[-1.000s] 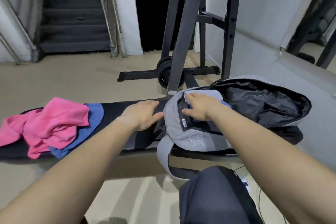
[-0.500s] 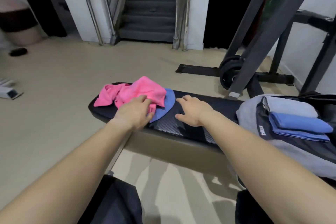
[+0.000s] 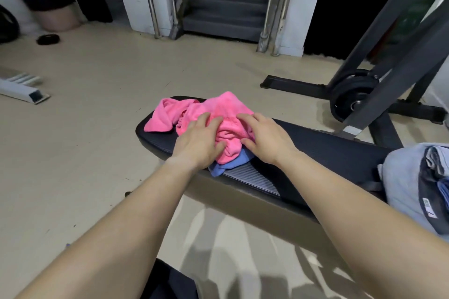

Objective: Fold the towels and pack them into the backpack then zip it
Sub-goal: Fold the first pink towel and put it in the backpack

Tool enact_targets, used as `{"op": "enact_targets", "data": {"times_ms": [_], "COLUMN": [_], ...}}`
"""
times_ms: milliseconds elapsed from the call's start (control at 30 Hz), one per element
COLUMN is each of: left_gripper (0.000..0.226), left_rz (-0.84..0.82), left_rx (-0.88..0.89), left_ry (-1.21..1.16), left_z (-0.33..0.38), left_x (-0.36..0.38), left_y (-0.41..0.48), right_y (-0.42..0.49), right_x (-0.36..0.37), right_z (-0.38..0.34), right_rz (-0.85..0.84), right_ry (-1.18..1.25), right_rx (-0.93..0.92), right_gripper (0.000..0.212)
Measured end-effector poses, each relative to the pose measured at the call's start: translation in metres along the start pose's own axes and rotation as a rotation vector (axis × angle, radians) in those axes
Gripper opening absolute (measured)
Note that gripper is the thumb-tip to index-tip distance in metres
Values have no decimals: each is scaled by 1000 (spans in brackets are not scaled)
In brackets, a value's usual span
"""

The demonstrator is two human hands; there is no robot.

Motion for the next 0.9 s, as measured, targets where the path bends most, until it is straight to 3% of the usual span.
{"op": "enact_targets", "data": {"times_ms": [367, 467, 733, 900], "left_gripper": [67, 71, 20, 12], "left_rz": [33, 116, 461, 541], "left_rx": [-42, -11, 31, -11], "left_ry": [-74, -161, -415, -498], "left_z": [9, 30, 76, 82], "left_x": [-5, -20, -77, -92], "left_y": [0, -4, -13, -16], "right_y": [18, 16, -4, -18], "right_x": [-55, -88, -131, -145], "right_z": [12, 7, -11, -8], "right_rz": [201, 234, 189, 193], "right_ry": [228, 265, 176, 95], "right_rx": [32, 34, -65, -72], "right_gripper": [12, 18, 36, 32]}}
Point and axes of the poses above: each hand's wrist, its own y-axis towards the middle knuckle, its own x-axis out of the palm, z = x × y, the point moved 10 cm from there along y, towards the middle knuckle, and after that the axes turned 11 degrees about z, right-handed, at the moved point
